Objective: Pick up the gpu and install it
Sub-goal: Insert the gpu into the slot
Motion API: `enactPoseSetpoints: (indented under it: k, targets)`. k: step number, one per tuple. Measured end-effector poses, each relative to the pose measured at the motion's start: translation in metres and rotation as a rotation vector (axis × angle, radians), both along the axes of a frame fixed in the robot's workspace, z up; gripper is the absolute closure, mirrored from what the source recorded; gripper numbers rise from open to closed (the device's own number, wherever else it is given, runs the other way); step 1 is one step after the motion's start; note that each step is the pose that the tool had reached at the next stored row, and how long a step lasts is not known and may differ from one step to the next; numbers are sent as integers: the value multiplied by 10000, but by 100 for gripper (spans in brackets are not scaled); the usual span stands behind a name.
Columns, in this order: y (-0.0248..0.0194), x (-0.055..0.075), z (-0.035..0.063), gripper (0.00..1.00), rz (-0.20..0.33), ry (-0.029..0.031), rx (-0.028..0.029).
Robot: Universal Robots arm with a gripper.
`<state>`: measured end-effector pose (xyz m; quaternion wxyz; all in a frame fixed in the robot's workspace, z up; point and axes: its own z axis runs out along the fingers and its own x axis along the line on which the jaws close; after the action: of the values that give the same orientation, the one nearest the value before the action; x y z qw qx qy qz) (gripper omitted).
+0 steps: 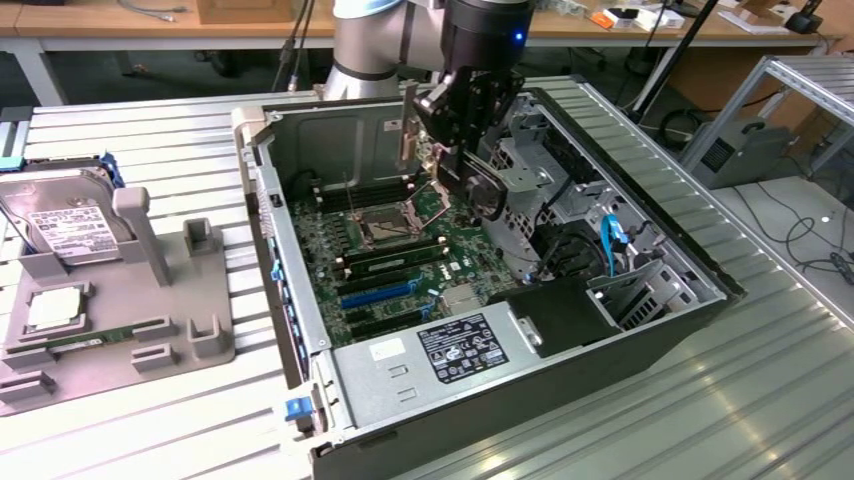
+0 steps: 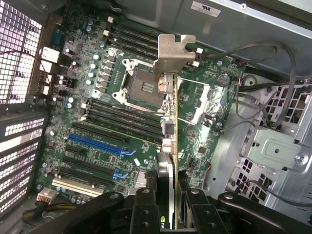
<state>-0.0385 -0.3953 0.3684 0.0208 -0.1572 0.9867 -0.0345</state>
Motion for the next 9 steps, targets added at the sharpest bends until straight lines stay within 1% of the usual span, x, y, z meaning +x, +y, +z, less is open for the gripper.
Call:
enactPoseSetpoints:
  k: [9]
  targets:
    - [0, 0, 1, 73, 366, 1, -1]
